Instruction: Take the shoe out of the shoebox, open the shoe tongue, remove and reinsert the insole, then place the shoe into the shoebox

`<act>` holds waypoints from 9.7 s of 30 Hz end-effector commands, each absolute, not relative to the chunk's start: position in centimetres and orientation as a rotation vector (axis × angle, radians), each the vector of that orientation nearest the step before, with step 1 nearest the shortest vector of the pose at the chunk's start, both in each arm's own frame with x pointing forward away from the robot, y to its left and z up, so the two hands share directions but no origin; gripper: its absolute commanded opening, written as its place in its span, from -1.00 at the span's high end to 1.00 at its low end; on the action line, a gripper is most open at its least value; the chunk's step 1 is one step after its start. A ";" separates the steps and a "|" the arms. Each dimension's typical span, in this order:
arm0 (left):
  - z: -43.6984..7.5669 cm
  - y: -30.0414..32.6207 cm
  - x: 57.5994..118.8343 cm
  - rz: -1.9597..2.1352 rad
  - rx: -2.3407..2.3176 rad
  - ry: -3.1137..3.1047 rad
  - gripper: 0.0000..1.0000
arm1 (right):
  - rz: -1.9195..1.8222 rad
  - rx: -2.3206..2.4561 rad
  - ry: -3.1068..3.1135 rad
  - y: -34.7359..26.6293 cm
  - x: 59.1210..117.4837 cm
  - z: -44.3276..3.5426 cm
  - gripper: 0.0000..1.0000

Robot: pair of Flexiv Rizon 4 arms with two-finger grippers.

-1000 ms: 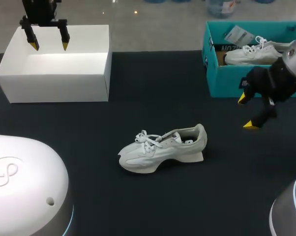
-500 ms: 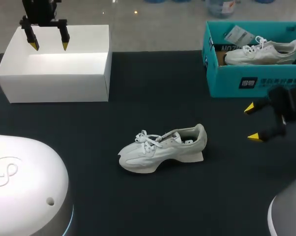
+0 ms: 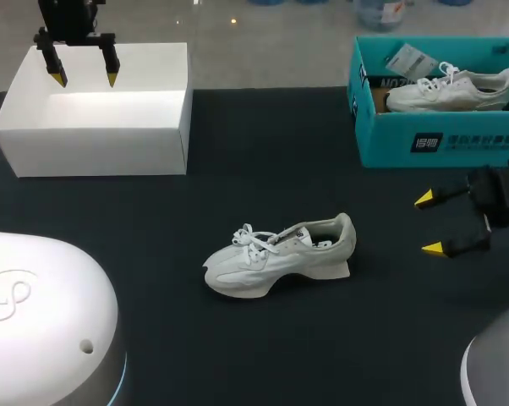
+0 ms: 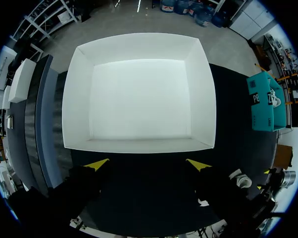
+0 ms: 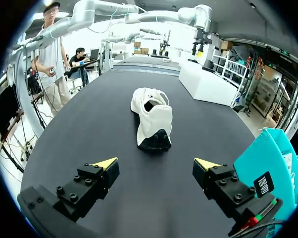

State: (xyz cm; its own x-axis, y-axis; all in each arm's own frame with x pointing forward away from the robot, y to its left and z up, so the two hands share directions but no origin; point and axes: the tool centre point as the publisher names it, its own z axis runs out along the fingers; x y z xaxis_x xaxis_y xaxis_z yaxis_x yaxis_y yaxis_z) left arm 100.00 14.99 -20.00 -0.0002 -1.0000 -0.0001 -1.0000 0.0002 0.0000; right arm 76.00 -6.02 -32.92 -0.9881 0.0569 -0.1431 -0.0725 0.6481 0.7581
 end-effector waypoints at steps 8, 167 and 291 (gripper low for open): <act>-20.0 15.0 100.0 0.000 -2.221 2.222 -1.00 | 1.236 -0.006 2.746 -5.9 76.1 -33.0 -1.00; -20.0 15.0 100.0 0.000 -2.221 2.222 -1.00 | 1.418 0.085 2.733 7.9 76.5 -42.2 1.00; -31.5 -21.3 74.8 -0.132 -1.783 2.614 -1.00 | 1.437 0.120 2.730 8.2 76.6 -42.9 1.00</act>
State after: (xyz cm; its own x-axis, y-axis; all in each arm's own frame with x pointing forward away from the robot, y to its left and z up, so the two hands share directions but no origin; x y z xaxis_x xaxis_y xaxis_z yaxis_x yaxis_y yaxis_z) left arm 74.49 -19.70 -30.81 -0.3668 -0.9272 0.0755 -0.9297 0.3623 -0.0669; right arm 76.63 7.95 -42.75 -0.9957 0.0925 -0.0098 0.0440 0.5615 0.8263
